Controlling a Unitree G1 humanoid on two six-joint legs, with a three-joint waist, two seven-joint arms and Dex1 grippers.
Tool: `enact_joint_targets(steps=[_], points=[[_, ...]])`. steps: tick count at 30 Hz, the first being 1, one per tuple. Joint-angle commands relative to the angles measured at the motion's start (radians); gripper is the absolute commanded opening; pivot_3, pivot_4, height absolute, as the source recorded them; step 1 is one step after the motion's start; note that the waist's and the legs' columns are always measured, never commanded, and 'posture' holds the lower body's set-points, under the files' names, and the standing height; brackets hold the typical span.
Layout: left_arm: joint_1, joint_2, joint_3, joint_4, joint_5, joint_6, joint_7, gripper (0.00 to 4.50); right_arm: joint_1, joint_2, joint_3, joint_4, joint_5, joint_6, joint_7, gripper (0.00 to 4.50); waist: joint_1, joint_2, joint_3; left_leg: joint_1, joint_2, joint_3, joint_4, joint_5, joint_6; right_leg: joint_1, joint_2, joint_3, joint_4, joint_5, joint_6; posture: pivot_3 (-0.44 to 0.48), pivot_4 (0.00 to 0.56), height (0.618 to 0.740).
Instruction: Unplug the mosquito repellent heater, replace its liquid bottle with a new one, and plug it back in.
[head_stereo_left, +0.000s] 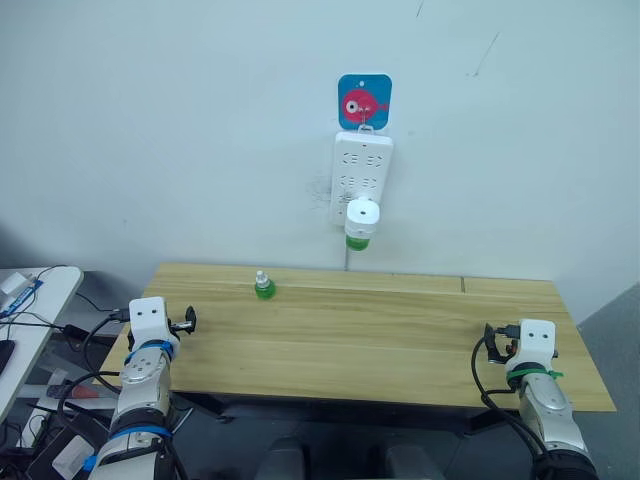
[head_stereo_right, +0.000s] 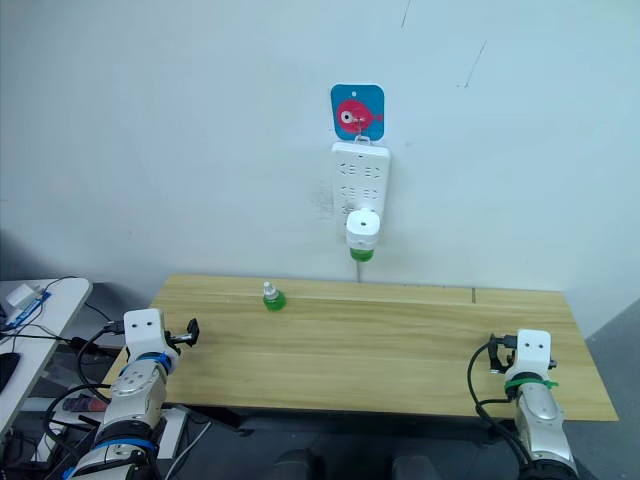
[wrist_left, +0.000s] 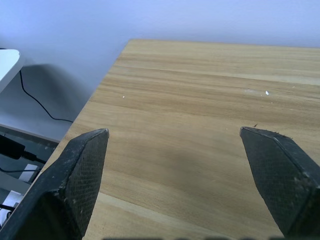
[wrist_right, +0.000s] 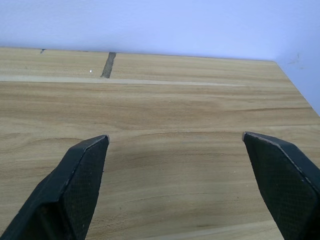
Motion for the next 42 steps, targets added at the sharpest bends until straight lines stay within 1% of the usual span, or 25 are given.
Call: enact_joint_targets(steps=[1,10,19,24,26,29,34,37,40,42], points=[[-0.018,0.019,0.002,-0.006,0.004,-0.006,0.004,4.5,0.002,-0.007,-0.019,-0.042,0.005,-0.013,-0.007,4.46,0.0,0.0,0.0,0.0,0.0,0.0,0.0,0.0,0.0,0.0,0.0,0.0,0.0,0.0,0.0,0.099,0.119,0.74],[-0.01,0.014,0.014,-0.018,-0.008,-0.011,0.0,4.5,0.001,-0.011,-0.019,-0.051,0.005,-0.007,-0.005,4.46,0.0,-0.001,0.011,0.0,0.001,0.0,0.0,0.0,0.0,0.0,0.0,0.0,0.0,0.0,0.0,0.096,0.128,0.74],[-0.003,0.019,0.026,-0.043,-0.031,-0.005,-0.031,4.5,0.001,-0.01,-0.015,-0.065,0.003,0.001,-0.003,4.46,0.0,-0.001,0.017,0.0,0.007,0.001,0.0,0.0,0.0,-0.001,0.001,0.0,0.0,-0.001,-0.001,0.099,0.132,0.74],[0.019,0.027,0.045,-0.141,-0.068,-0.023,-0.076,4.5,-0.005,-0.011,-0.003,-0.114,0.003,0.019,0.014,4.46,0.0,-0.001,0.02,0.0,0.008,0.001,0.0,0.0,0.0,-0.001,0.002,0.0,0.0,-0.001,-0.002,0.102,0.136,0.74],[0.034,0.028,0.051,-0.226,-0.098,-0.006,-0.117,4.5,-0.003,-0.016,0.002,-0.163,0.008,0.041,0.031,4.46,0.0,-0.001,0.021,-0.001,0.009,0.002,0.0,0.0,0.0,-0.001,0.002,0.0,0.0,-0.001,-0.003,0.107,0.139,0.74],[0.069,0.057,0.02,-0.4,-0.112,0.027,-0.212,4.5,-0.008,-0.031,0.005,-0.28,0.028,0.112,0.066,4.46,0.0,-0.001,0.028,-0.001,0.01,0.001,0.0,0.0,0.0,-0.001,0.002,0.0,0.0,-0.001,-0.003,0.106,0.154,0.74],[0.096,0.125,-0.02,-0.619,-0.182,0.173,-0.39,4.5,-0.048,-0.067,0.035,-0.492,0.086,0.279,0.16,4.46,0.0,0.002,0.042,-0.001,0.011,0.001,0.0,0.0,-0.001,-0.002,0.002,0.0,0.001,-0.001,-0.004,0.094,0.158,0.74],[0.06,0.166,-0.031,-0.704,-0.219,0.261,-0.457,4.5,-0.075,-0.094,0.065,-0.617,0.13,0.382,0.225,4.46,0.0,0.002,0.048,-0.001,0.012,0.001,0.0,0.0,-0.001,-0.002,0.002,0.0,0.001,-0.002,-0.004,0.09,0.156,0.74],[-0.024,0.193,-0.075,-0.795,-0.281,0.371,-0.556,4.5,-0.127,-0.123,0.104,-0.777,0.198,0.518,0.281,4.46,0.0,0.002,0.052,-0.003,0.012,-0.003,0.0,0.0,-0.001,-0.002,0.003,-0.001,0.001,-0.002,-0.006,0.083,0.156,0.74],[-0.083,0.191,-0.102,-0.806,-0.285,0.395,-0.588,4.1,-0.157,-0.136,0.125,-0.844,0.227,0.577,0.306,4.5,0.002,0.002,0.054,-0.003,0.012,-0.002,0.0,0.0,-0.001,-0.003,0.004,-0.003,0.001,-0.003,-0.006,0.08,0.157,0.74]])
